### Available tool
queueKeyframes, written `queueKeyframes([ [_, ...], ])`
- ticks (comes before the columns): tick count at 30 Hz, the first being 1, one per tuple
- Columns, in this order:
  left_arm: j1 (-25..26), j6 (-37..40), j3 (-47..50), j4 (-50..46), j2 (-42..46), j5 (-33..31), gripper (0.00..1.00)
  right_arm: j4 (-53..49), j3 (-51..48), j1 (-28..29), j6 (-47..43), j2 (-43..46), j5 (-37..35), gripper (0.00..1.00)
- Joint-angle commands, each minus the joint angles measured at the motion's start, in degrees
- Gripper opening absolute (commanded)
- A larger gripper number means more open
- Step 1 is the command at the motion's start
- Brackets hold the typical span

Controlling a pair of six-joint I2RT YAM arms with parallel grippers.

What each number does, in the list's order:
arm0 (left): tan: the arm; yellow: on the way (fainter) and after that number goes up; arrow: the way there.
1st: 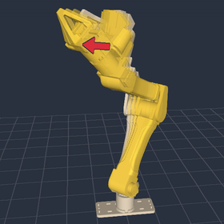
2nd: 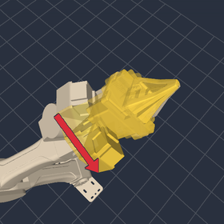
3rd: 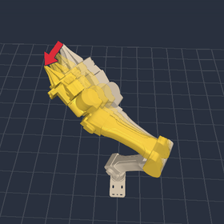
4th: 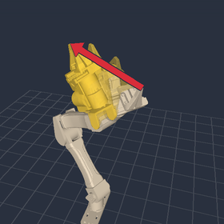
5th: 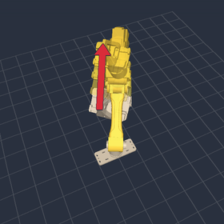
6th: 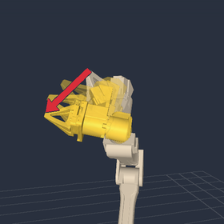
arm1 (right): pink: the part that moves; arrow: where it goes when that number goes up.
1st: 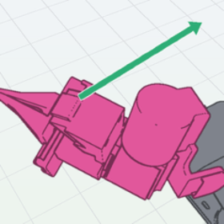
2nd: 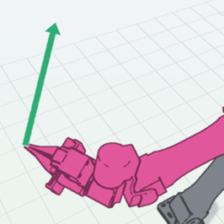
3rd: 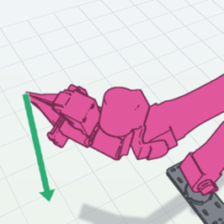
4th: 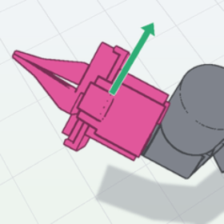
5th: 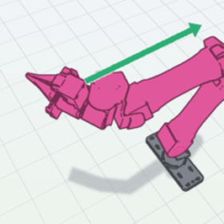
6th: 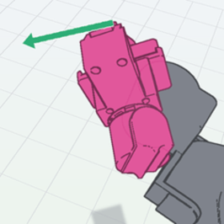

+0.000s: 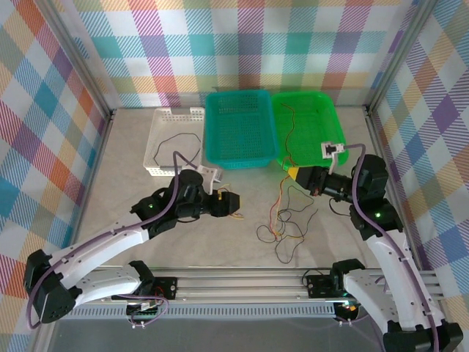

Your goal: Untangle the cables

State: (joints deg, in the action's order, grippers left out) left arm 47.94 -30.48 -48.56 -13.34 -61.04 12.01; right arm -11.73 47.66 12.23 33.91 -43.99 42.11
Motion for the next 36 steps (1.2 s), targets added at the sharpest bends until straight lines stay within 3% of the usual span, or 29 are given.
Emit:
queueKeyframes([
  [1,0.96,0.26,-1.1,5.27,-0.4,4.51,0.68,3.61,1.49,1.28,0.19,-0.89,-1.8,0.0],
  [7,5.67,2.04,0.69,11.49,3.97,8.27,0.75,3.47,3.53,2.79,0.67,-2.54,-5.37,0.0],
  [15,13.92,7.94,-1.24,11.36,-1.56,9.93,0.77,4.89,6.08,5.64,0.81,-4.6,-5.61,0.0],
  [27,15.14,14.74,-3.95,7.18,-4.97,-0.52,0.77,4.83,6.24,9.28,0.19,-4.09,-3.31,0.0],
  [31,15.16,14.85,-3.25,9.86,-4.84,-2.24,0.69,5.23,5.37,10.31,0.1,-4.22,-2.82,0.0],
  [36,15.12,14.76,-2.51,11.78,-4.25,-2.56,0.38,4.86,4.65,10.36,-0.05,-4.07,-2.97,0.0],
])
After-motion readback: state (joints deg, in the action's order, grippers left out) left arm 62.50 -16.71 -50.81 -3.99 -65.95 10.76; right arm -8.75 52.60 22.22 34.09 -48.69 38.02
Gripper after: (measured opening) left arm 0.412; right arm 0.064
